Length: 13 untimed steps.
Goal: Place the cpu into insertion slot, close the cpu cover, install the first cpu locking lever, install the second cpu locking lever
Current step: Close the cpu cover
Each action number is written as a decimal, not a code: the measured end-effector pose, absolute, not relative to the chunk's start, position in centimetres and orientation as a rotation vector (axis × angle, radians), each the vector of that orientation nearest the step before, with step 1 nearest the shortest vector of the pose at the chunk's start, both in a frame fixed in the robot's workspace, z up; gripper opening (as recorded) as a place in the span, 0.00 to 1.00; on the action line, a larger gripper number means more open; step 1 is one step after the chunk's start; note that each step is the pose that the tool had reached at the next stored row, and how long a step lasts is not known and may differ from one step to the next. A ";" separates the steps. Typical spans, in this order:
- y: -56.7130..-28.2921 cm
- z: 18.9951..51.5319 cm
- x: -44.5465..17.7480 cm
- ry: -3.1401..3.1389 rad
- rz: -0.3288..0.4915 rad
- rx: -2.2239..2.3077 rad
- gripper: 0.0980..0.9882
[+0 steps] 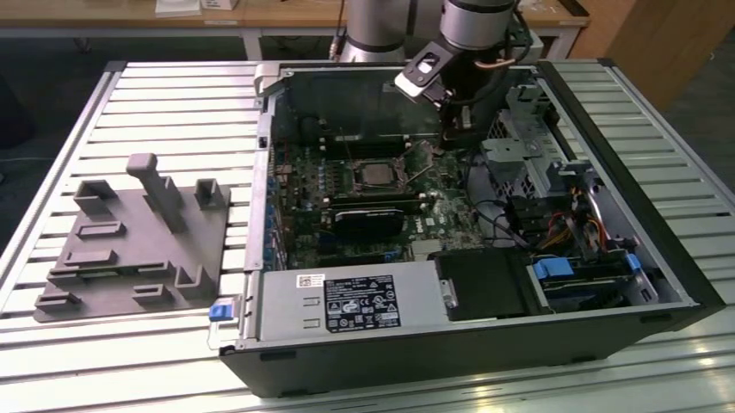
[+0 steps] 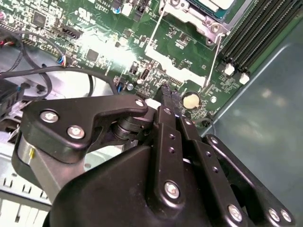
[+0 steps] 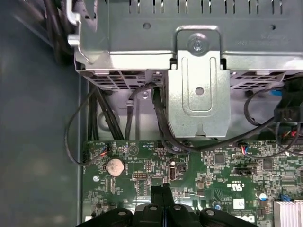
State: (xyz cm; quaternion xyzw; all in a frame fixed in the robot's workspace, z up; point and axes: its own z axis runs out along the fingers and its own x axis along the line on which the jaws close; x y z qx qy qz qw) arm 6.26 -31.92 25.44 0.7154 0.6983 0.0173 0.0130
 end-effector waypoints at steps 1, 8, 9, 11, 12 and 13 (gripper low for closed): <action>-31.9 25.3 6.3 2.177 0.052 2.230 0.01; -31.9 24.0 6.3 2.182 0.041 2.235 0.01; -31.9 23.8 6.3 2.182 0.039 2.236 0.01; -31.9 23.6 6.3 2.183 0.037 2.236 0.01; -31.9 23.6 6.3 2.183 0.037 2.237 0.01; -31.9 23.6 6.3 2.183 0.037 2.237 0.01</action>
